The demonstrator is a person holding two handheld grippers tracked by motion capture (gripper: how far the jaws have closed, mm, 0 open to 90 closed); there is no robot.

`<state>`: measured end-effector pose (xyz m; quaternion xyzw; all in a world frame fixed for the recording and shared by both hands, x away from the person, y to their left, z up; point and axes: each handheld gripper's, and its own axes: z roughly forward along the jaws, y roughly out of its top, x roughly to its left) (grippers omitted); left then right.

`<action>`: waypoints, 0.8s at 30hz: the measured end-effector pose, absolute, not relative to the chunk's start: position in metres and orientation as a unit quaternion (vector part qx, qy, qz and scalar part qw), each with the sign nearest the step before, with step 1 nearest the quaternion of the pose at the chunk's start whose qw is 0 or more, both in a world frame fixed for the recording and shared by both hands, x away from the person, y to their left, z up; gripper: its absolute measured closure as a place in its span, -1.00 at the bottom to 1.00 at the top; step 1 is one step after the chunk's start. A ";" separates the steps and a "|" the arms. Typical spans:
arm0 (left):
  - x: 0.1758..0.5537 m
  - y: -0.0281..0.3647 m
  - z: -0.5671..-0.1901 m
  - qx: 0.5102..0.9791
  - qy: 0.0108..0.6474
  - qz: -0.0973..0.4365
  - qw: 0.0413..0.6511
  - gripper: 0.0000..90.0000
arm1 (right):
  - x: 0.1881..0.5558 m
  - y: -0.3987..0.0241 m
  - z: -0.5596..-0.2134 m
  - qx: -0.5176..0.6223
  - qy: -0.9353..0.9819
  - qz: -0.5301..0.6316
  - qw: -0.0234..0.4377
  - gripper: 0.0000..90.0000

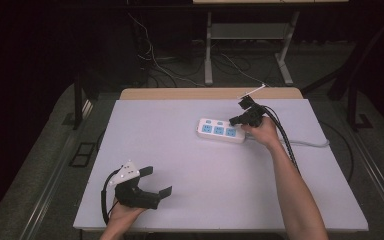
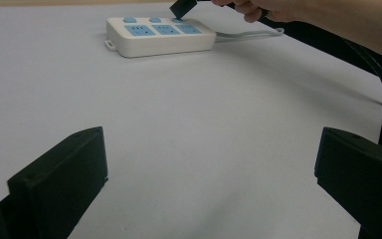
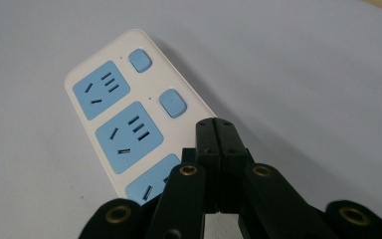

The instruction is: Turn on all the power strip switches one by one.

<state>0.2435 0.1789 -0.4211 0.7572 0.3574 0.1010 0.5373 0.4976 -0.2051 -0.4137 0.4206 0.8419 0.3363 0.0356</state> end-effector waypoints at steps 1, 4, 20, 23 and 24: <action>0.244 0.179 -0.421 0.757 0.358 0.101 0.538 -1.00 | 0.498 -0.205 -0.414 0.421 0.842 0.336 0.036 1.00; 0.244 0.180 -0.421 0.756 0.359 0.101 0.538 -1.00 | 0.499 -0.205 -0.415 0.421 0.840 0.341 0.030 1.00; 0.243 0.179 -0.421 0.758 0.357 0.102 0.536 -1.00 | 0.499 -0.209 -0.417 0.417 0.840 0.346 0.023 1.00; 0.243 0.179 -0.421 0.759 0.357 0.102 0.535 -1.00 | 0.498 -0.209 -0.419 0.411 0.842 0.349 0.030 1.00; 0.243 0.179 -0.421 0.759 0.357 0.102 0.535 -1.00 | 0.498 -0.209 -0.419 0.411 0.842 0.349 0.030 1.00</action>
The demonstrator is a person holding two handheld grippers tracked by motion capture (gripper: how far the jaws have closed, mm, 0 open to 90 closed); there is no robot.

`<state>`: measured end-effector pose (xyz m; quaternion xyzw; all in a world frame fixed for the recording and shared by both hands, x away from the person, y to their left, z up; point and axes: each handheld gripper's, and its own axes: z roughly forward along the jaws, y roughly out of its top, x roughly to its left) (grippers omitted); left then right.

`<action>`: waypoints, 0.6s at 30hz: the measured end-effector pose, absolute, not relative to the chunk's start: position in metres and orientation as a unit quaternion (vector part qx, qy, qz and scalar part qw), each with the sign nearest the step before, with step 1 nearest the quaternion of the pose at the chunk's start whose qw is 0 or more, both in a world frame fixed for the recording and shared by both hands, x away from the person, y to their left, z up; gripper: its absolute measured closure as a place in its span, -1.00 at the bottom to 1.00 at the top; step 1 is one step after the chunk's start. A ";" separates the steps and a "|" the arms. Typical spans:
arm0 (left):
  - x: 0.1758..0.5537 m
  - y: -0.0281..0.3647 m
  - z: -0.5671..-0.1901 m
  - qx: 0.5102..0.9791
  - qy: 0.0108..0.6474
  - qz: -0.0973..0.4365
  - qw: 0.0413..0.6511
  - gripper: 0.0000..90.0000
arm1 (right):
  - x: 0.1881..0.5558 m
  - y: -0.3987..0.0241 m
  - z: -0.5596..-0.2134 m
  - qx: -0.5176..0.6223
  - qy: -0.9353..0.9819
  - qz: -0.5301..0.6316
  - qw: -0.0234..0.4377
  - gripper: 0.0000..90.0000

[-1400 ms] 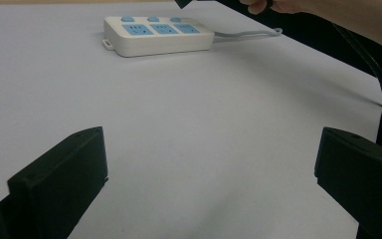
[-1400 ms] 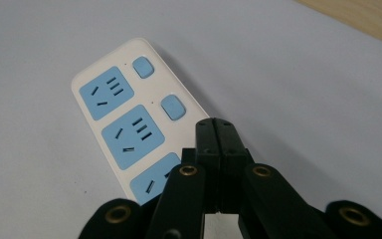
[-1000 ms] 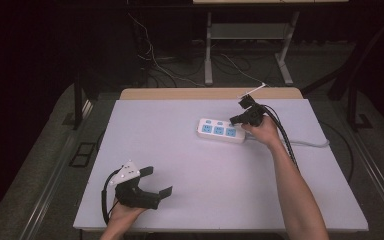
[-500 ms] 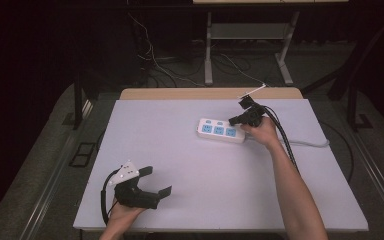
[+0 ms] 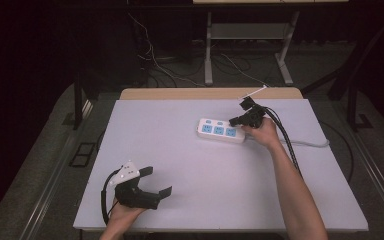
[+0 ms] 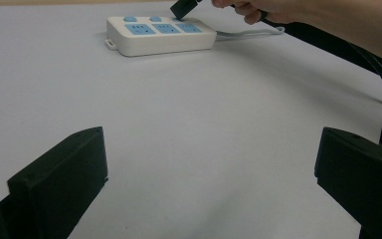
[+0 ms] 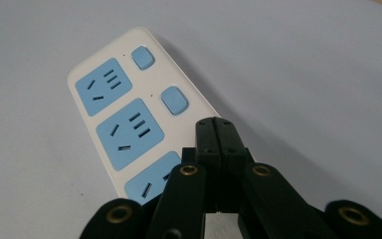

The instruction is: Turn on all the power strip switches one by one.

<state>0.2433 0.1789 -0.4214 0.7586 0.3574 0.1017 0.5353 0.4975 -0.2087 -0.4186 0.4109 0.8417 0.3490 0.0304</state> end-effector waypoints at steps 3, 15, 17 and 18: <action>0.243 0.178 -0.421 0.759 0.357 0.102 0.535 -1.00 | 0.497 -0.209 -0.419 0.410 0.842 0.350 0.031 1.00; 0.242 0.178 -0.422 0.760 0.356 0.101 0.534 -1.00 | 0.495 -0.214 -0.424 0.409 0.833 0.371 0.028 1.00; 0.242 0.177 -0.422 0.761 0.355 0.101 0.534 -1.00 | 0.495 -0.214 -0.425 0.409 0.832 0.373 0.028 1.00; 0.242 0.177 -0.422 0.761 0.354 0.101 0.534 -1.00 | 0.495 -0.214 -0.425 0.407 0.833 0.373 0.030 1.00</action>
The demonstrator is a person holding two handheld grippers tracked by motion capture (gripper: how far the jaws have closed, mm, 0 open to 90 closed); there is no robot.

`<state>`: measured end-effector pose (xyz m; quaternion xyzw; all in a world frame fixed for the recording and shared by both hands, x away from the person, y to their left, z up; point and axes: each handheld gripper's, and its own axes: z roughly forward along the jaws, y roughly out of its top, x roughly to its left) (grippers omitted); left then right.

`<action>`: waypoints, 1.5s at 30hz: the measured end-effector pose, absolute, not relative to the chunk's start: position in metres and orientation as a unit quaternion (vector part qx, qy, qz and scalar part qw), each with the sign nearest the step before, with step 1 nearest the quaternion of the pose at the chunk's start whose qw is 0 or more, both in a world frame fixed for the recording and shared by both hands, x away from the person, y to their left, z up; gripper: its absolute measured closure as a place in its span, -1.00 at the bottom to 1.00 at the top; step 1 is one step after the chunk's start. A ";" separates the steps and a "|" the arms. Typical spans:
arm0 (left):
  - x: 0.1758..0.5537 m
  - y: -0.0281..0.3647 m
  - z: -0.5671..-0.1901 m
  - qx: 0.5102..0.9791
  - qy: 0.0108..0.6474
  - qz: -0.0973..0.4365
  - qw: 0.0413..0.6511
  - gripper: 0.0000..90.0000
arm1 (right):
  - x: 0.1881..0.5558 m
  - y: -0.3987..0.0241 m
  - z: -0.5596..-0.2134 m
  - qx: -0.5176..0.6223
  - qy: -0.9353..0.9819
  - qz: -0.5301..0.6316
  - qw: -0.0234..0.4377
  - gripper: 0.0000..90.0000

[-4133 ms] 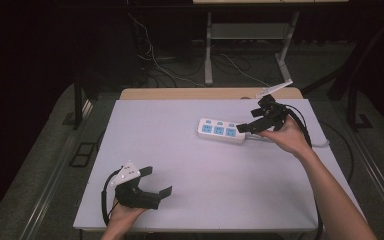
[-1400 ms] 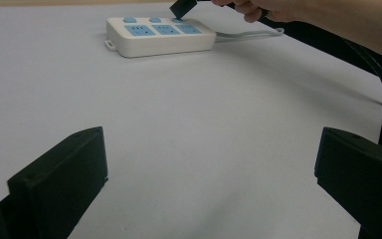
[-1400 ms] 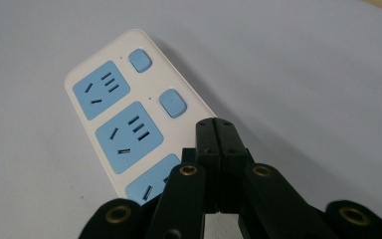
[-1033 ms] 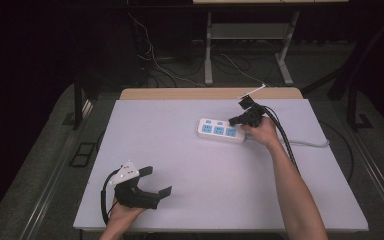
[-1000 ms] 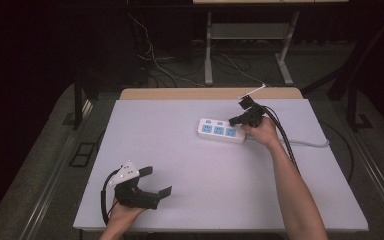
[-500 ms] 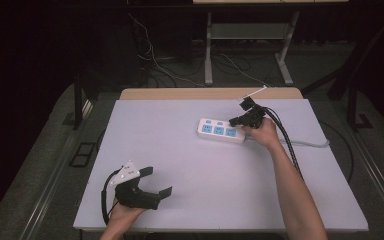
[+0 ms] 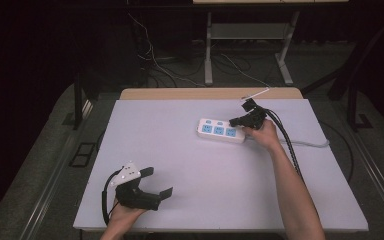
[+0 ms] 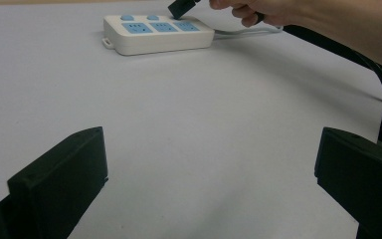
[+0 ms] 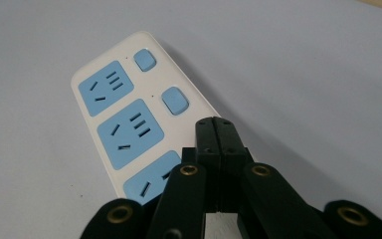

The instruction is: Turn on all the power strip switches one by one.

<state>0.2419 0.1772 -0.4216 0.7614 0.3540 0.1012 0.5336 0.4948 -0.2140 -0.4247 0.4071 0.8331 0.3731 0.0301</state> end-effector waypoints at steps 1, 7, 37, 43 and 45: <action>0.242 0.177 -0.422 0.762 0.354 0.101 0.534 -1.00 | 0.494 -0.213 -0.424 0.407 0.834 0.370 0.033 1.00; 0.242 0.178 -0.421 0.761 0.354 0.101 0.535 -1.00 | 0.494 -0.212 -0.424 0.402 0.838 0.367 0.038 1.00; 0.243 0.180 -0.422 0.754 0.360 0.095 0.541 -1.00 | 0.496 -0.210 -0.403 0.393 0.849 0.351 0.045 1.00; 0.243 0.180 -0.421 0.754 0.359 0.095 0.541 -1.00 | 0.499 -0.206 -0.390 0.389 0.851 0.349 0.047 1.00; 0.243 0.180 -0.421 0.754 0.359 0.095 0.541 -1.00 | 0.499 -0.205 -0.384 0.385 0.852 0.350 0.050 1.00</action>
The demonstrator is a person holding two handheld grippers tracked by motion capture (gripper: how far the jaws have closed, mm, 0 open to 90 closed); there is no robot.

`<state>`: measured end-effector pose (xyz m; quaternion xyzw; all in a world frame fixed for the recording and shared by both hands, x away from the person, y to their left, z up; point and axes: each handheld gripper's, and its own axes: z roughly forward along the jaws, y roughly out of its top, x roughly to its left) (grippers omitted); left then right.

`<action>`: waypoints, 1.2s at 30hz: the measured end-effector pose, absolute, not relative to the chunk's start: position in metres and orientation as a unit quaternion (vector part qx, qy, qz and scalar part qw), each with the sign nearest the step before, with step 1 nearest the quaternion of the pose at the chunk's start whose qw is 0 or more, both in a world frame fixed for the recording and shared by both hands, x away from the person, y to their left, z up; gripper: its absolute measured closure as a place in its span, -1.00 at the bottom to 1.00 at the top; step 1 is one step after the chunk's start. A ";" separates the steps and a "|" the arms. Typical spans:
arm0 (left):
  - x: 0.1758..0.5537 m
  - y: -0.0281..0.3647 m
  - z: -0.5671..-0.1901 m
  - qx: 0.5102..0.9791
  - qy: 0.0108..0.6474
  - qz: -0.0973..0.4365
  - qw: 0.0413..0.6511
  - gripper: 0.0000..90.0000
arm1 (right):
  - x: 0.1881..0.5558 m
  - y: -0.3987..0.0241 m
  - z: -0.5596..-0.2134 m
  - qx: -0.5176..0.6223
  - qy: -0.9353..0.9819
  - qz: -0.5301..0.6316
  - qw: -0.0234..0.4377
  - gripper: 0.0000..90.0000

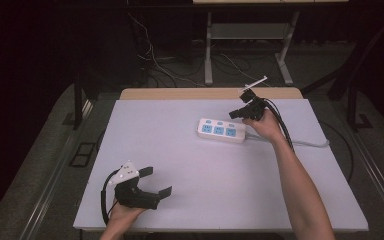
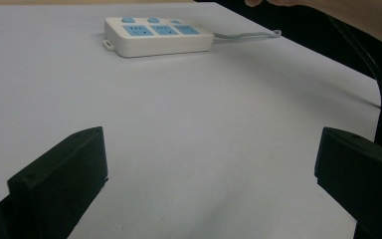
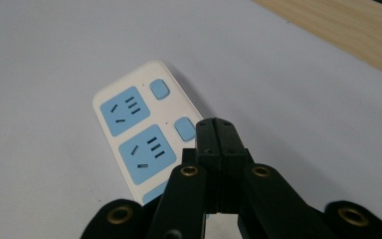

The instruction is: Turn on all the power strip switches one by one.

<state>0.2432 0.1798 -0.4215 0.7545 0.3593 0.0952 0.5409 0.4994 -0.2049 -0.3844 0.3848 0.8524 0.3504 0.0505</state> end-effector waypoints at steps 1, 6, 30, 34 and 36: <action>0.243 0.180 -0.422 0.755 0.360 0.095 0.541 -1.00 | 0.500 -0.204 -0.382 0.382 0.854 0.350 0.053 1.00; 0.243 0.180 -0.422 0.755 0.360 0.095 0.541 -1.00 | 0.502 -0.197 -0.373 0.376 0.861 0.338 0.061 1.00; 0.243 0.179 -0.422 0.757 0.357 0.094 0.539 -1.00 | 0.510 -0.171 -0.382 0.368 0.865 0.339 0.042 1.00; 0.243 0.180 -0.422 0.757 0.357 0.094 0.539 -1.00 | 0.511 -0.169 -0.388 0.369 0.864 0.340 0.035 1.00; 0.243 0.180 -0.421 0.756 0.358 0.094 0.540 -1.00 | 0.512 -0.168 -0.390 0.370 0.864 0.340 0.035 1.00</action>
